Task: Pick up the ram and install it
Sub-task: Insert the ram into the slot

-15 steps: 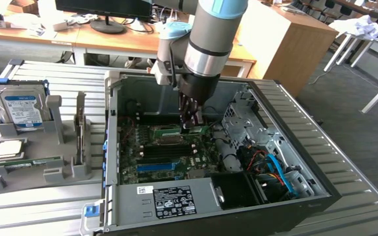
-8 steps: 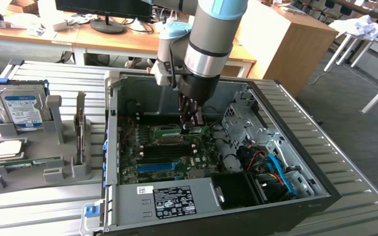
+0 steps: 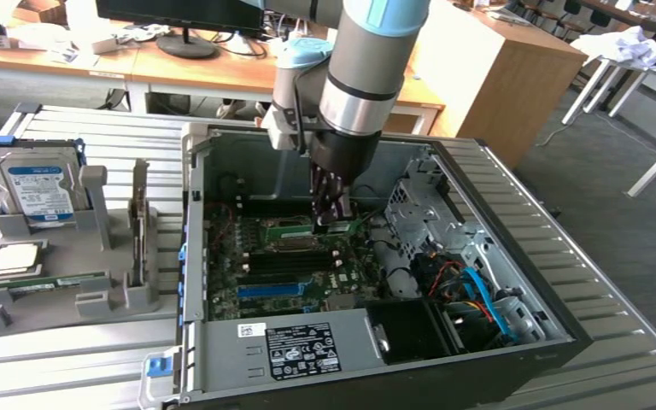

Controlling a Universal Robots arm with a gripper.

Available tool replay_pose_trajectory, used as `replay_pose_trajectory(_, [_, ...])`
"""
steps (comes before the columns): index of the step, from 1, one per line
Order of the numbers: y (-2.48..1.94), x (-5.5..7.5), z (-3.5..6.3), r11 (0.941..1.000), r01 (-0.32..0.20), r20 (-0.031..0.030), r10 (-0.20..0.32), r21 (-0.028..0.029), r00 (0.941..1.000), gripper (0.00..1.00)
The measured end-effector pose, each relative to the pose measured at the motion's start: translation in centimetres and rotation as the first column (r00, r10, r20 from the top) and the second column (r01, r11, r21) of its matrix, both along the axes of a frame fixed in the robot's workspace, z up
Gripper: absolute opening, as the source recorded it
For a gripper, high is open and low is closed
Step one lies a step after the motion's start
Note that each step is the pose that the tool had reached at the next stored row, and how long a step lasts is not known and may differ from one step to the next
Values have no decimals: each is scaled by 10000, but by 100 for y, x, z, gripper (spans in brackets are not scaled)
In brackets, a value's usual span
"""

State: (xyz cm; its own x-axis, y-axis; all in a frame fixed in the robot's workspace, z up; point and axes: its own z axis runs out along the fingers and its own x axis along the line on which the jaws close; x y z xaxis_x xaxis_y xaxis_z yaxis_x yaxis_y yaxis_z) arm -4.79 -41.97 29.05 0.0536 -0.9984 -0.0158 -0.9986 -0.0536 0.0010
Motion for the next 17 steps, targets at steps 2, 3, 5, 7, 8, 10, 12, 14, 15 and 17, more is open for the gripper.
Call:
replay_pose_trajectory(2, [0, 0, -5, 10000, 0, 0, 0, 0, 10000, 13])
replay_pose_trajectory(3, [0, 0, -7, 10000, 0, 0, 0, 0, 10000, 13])
replay_pose_trajectory(5, [0, 0, -11, 10000, 0, 0, 0, 0, 10000, 13])
replay_pose_trajectory(7, [0, 0, -20, 10000, 0, 2, 0, 2, 10000, 13])
replay_pose_trajectory(8, [0, 0, -24, 10000, 0, 1, 0, 0, 10000, 13])
replay_pose_trajectory(10, [0, 0, -32, 10000, 0, 1, 0, -2, 10000, 13])
replay_pose_trajectory(12, [0, 0, -42, 10000, 1, 0, -1, -3, 10000, 13])
replay_pose_trajectory(14, [0, -1, -51, 10000, 0, 0, 0, -3, 10000, 13])
replay_pose_trajectory(15, [0, -1, -58, 10000, 1, 0, -1, -3, 10000, 13])
replay_pose_trajectory(17, [0, -3, -73, 10000, 3, 0, -3, -3, 10000, 13])
